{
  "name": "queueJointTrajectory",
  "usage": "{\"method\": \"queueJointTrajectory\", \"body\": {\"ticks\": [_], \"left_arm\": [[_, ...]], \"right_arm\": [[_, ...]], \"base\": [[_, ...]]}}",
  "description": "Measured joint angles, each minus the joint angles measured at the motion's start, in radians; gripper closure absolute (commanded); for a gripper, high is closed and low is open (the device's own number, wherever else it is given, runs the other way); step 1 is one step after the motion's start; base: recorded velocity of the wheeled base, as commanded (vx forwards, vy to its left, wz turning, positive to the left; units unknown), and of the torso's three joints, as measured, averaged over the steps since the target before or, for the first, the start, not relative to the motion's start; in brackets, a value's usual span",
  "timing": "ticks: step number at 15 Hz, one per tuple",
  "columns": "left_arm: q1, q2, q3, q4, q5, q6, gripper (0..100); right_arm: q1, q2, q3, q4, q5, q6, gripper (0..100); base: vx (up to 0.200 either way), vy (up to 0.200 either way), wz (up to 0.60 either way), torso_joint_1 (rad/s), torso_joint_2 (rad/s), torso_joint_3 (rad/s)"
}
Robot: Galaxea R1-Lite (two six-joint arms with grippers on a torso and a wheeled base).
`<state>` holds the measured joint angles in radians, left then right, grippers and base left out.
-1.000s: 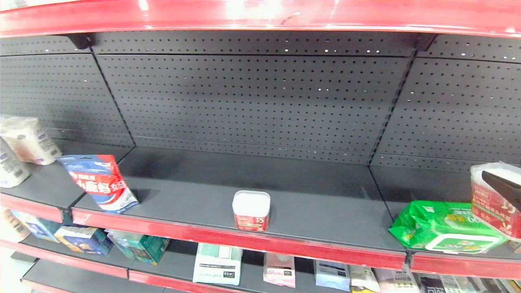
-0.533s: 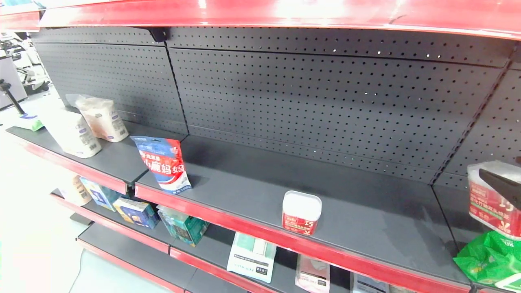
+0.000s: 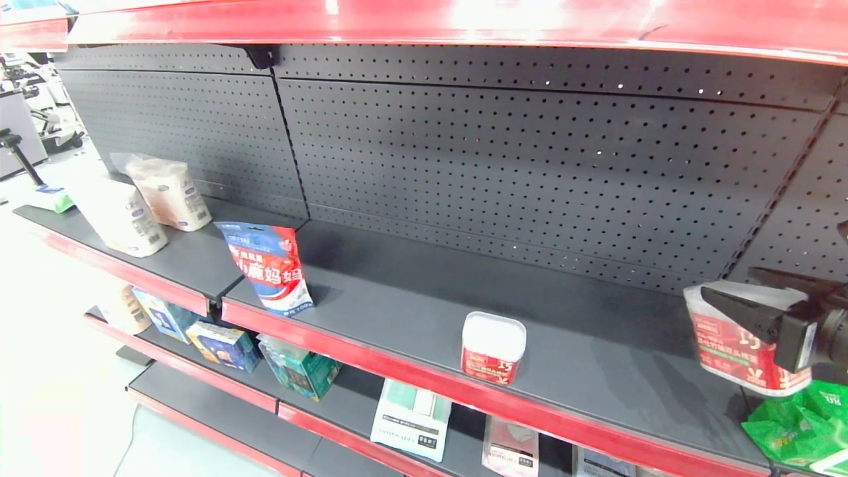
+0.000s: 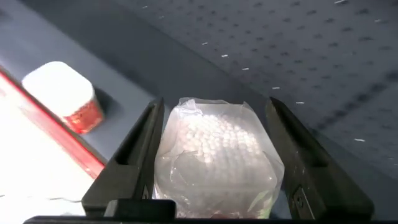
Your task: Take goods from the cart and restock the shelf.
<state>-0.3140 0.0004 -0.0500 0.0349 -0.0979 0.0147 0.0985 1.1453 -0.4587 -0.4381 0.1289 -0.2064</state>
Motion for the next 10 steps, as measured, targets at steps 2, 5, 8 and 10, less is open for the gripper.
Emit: {"method": "queueJointTrajectory", "body": {"ticks": [2, 5, 8, 10], "left_arm": [[0.0, 0.0, 0.005, 0.0, 0.033, 0.002, 0], [0.0, 0.0, 0.008, -0.004, 0.346, -0.023, 0], [0.0, 0.0, 0.01, -0.006, 0.404, -0.042, 0], [-0.003, 0.0, 0.0, -0.018, 0.37, -0.04, 0]], "right_arm": [[0.024, 0.055, -0.002, -0.047, 0.047, 0.012, 100], [0.033, 0.122, -0.004, -0.083, 0.066, 0.01, 100], [0.05, 0.153, -0.024, -0.084, 0.066, 0.008, 100], [0.054, 0.163, -0.038, -0.084, 0.066, 0.007, 100]], "base": [[0.0, 0.0, 0.0, 0.0, 0.0, 0.0], [0.0, 0.0, 0.0, 0.0, 0.0, 0.0], [0.0, 0.0, 0.0, 0.0, 0.0, 0.0], [0.0, 0.0, 0.0, 0.0, 0.0, 0.0]]}}
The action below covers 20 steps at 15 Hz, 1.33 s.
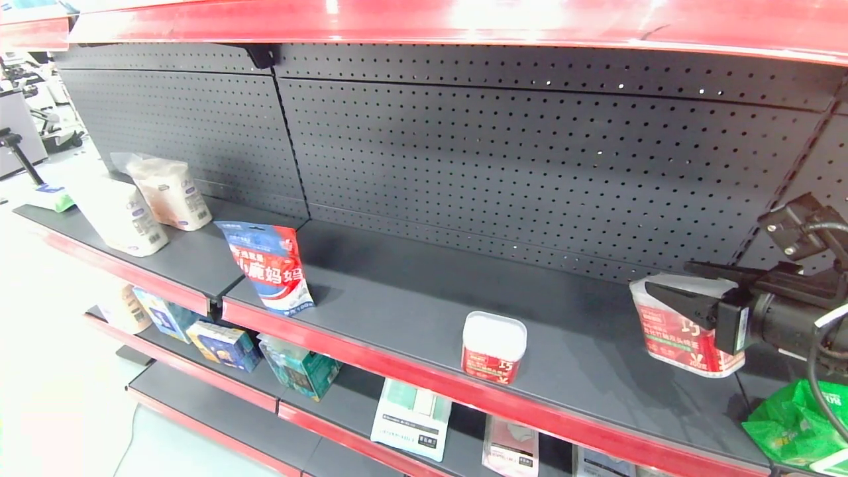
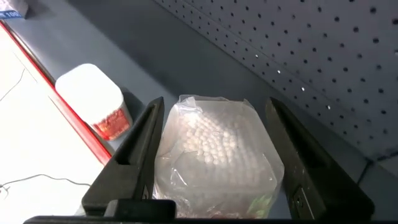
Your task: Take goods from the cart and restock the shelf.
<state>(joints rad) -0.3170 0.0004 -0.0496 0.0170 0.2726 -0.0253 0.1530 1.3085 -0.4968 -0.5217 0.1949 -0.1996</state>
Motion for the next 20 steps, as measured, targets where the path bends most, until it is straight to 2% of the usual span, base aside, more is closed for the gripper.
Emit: {"method": "queueJointTrajectory", "body": {"ticks": [2, 3, 5, 7, 10, 12, 15, 17, 18, 20], "left_arm": [[-0.004, 0.0, -0.002, -0.014, -0.045, 0.004, 0], [-0.005, 0.0, 0.01, -0.012, -0.047, 0.007, 0], [-0.002, 0.0, 0.022, -0.013, -0.017, 0.009, 0], [0.011, 0.017, 0.026, -0.014, 0.056, 0.014, 0], [0.051, 0.064, 0.028, -0.015, 0.137, 0.053, 0], [0.091, 0.081, 0.026, -0.015, 0.173, 0.06, 0], [0.227, 0.095, 0.024, -0.012, 0.174, 0.062, 0], [0.28, 0.09, 0.024, -0.013, 0.143, 0.06, 0], [0.288, 0.079, 0.024, -0.014, 0.08, 0.051, 0], [0.302, 0.046, 0.03, -0.026, -0.12, -0.003, 0]], "right_arm": [[0.002, 0.003, -0.002, 0.0, -0.001, -0.002, 100], [0.004, 0.005, -0.002, 0.0, 0.0, -0.008, 100], [0.004, 0.006, 0.001, 0.0, 0.0, -0.021, 100], [0.004, 0.006, 0.011, 0.001, 0.0, -0.024, 100], [0.004, 0.004, 0.017, 0.001, -0.001, -0.024, 100], [0.004, 0.003, 0.018, 0.0, 0.0, -0.023, 100], [0.003, 0.004, 0.019, 0.001, -0.001, -0.023, 100], [0.003, 0.006, 0.02, 0.0, -0.001, -0.023, 100], [0.003, 0.007, 0.02, 0.001, 0.0, -0.022, 100], [0.003, 0.009, 0.019, 0.001, -0.001, -0.021, 100]], "base": [[0.0, 0.0, 0.0, 0.0, 0.0, 0.0], [0.0, 0.0, 0.0, 0.0, 0.0, 0.0], [0.0, 0.0, 0.0, 0.0, 0.0, 0.0], [0.0, 0.0, 0.0, 0.0, 0.0, 0.0], [0.0, 0.0, 0.0, 0.0, 0.0, 0.0], [0.0, 0.0, 0.0, 0.0, 0.0, 0.0], [0.0, 0.0, 0.0, 0.0, 0.0, 0.0], [0.0, 0.0, 0.0, 0.0, 0.0, 0.0], [0.0, 0.0, 0.0, 0.0, 0.0, 0.0], [0.0, 0.0, 0.0, 0.0, 0.0, 0.0]]}}
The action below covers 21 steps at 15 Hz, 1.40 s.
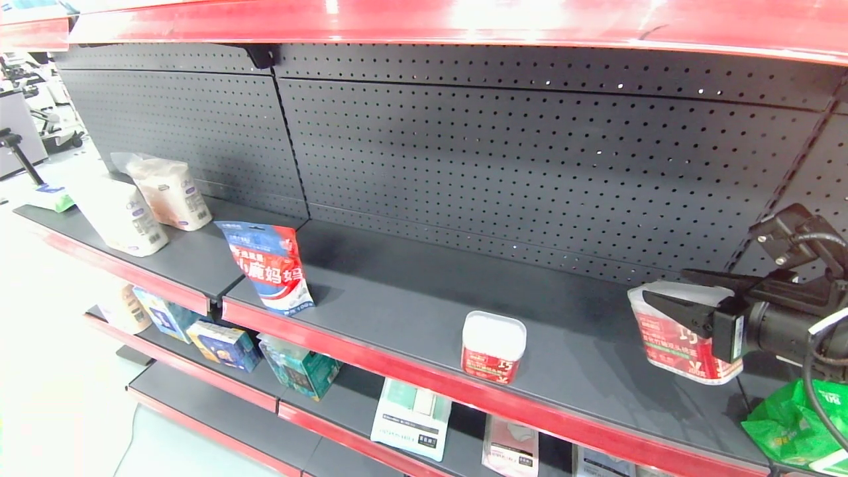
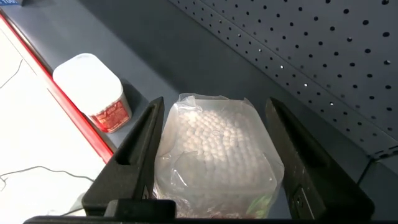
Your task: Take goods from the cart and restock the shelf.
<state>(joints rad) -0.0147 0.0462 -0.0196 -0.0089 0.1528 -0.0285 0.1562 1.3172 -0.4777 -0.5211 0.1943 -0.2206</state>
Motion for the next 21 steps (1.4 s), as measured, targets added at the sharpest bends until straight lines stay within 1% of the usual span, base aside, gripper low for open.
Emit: {"method": "queueJointTrajectory", "body": {"ticks": [1, 2, 3, 4, 5, 11, 14, 15, 19, 21], "left_arm": [[0.004, -0.014, 0.007, -0.015, -0.085, -0.024, 0], [0.007, -0.025, 0.013, -0.021, -0.12, -0.024, 0], [0.009, -0.032, 0.017, -0.003, -0.127, -0.004, 0], [0.009, -0.038, 0.018, 0.003, -0.128, 0.022, 0], [0.01, -0.04, 0.019, 0.005, -0.128, 0.03, 0], [0.011, -0.044, 0.02, 0.006, -0.129, 0.032, 0], [0.01, -0.045, 0.02, 0.006, -0.129, 0.032, 0], [0.01, -0.045, 0.02, 0.007, -0.129, 0.032, 0], [0.01, -0.045, 0.02, 0.006, -0.129, 0.032, 0], [0.01, -0.045, 0.02, 0.006, -0.129, 0.032, 0]], "right_arm": [[0.0, 0.002, 0.0, 0.0, 0.0, 0.0, 100], [0.0, 0.004, 0.0, 0.0, 0.0, -0.001, 100], [0.0, 0.004, -0.001, 0.0, 0.0, -0.001, 100], [0.0, 0.005, -0.002, 0.0, 0.0, -0.001, 100], [0.0, 0.005, -0.002, 0.0, 0.0, -0.001, 100], [0.0, 0.026, -0.016, -0.014, 0.0, 0.001, 100], [0.016, 0.079, -0.018, -0.086, 0.003, 0.01, 100], [0.019, 0.097, -0.019, -0.111, 0.019, 0.012, 100], [0.019, 0.246, -0.051, -0.272, 0.119, 0.016, 100], [0.021, 0.326, -0.096, -0.32, 0.159, 0.014, 100]], "base": [[0.0, 0.0, 0.0, 0.0, 0.0, 0.0], [0.0, 0.0, 0.0, 0.0, 0.0, 0.0], [0.0, 0.0, 0.0, 0.0, 0.0, 0.0], [0.0, 0.0, 0.0, 0.0, 0.0, 0.0], [0.0, 0.0, 0.0, 0.0, 0.0, 0.0], [0.0, 0.0, 0.0, 0.0, 0.0, 0.0], [0.0, 0.0, 0.0, 0.0, 0.0, 0.0], [0.0, 0.0, 0.0, 0.0, 0.0, 0.0], [0.0, 0.0, 0.0, 0.0, 0.0, 0.0], [0.0, 0.0, 0.0, 0.0, 0.0, 0.0]]}}
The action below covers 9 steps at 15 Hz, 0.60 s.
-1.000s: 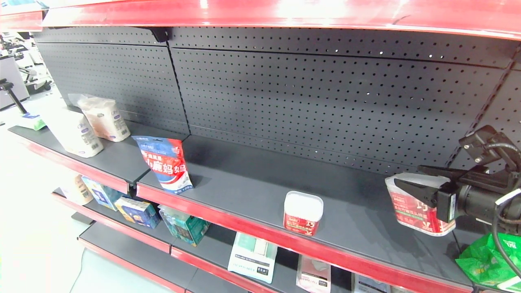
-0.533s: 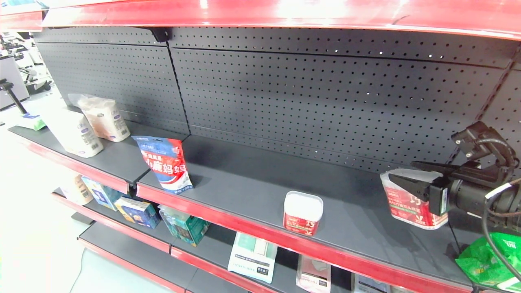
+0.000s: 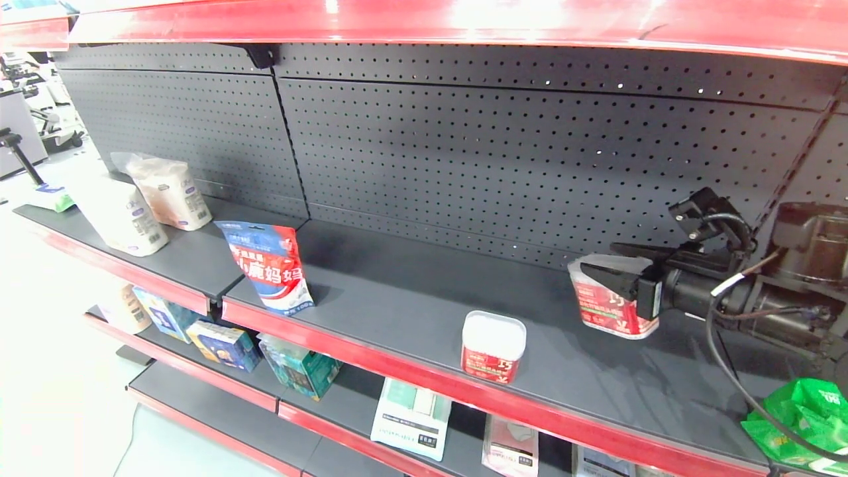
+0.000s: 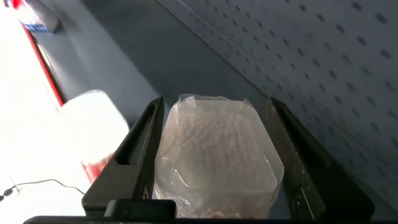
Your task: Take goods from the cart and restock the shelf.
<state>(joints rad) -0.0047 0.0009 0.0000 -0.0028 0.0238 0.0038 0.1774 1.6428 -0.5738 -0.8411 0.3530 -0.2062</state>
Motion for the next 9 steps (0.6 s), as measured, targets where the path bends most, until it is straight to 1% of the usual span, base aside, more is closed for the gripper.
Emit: {"method": "queueJointTrajectory", "body": {"ticks": [5, 7, 9], "left_arm": [[0.0, 0.0, 0.0, 0.0, 0.0, 0.0, 0], [0.0, 0.0, 0.0, 0.0, 0.0, -0.001, 0], [0.0, 0.0, 0.0, 0.0, 0.0, 0.0, 0]], "right_arm": [[0.008, 0.193, -0.157, -0.059, 0.092, -0.001, 100], [0.019, 0.251, -0.191, -0.07, 0.125, -0.007, 100], [0.028, 0.306, -0.211, -0.119, 0.139, -0.006, 100]], "base": [[0.0, 0.0, 0.0, 0.0, 0.0, 0.0], [0.0, 0.0, 0.0, 0.0, 0.0, 0.0], [0.0, 0.0, 0.0, 0.0, 0.0, 0.0]]}}
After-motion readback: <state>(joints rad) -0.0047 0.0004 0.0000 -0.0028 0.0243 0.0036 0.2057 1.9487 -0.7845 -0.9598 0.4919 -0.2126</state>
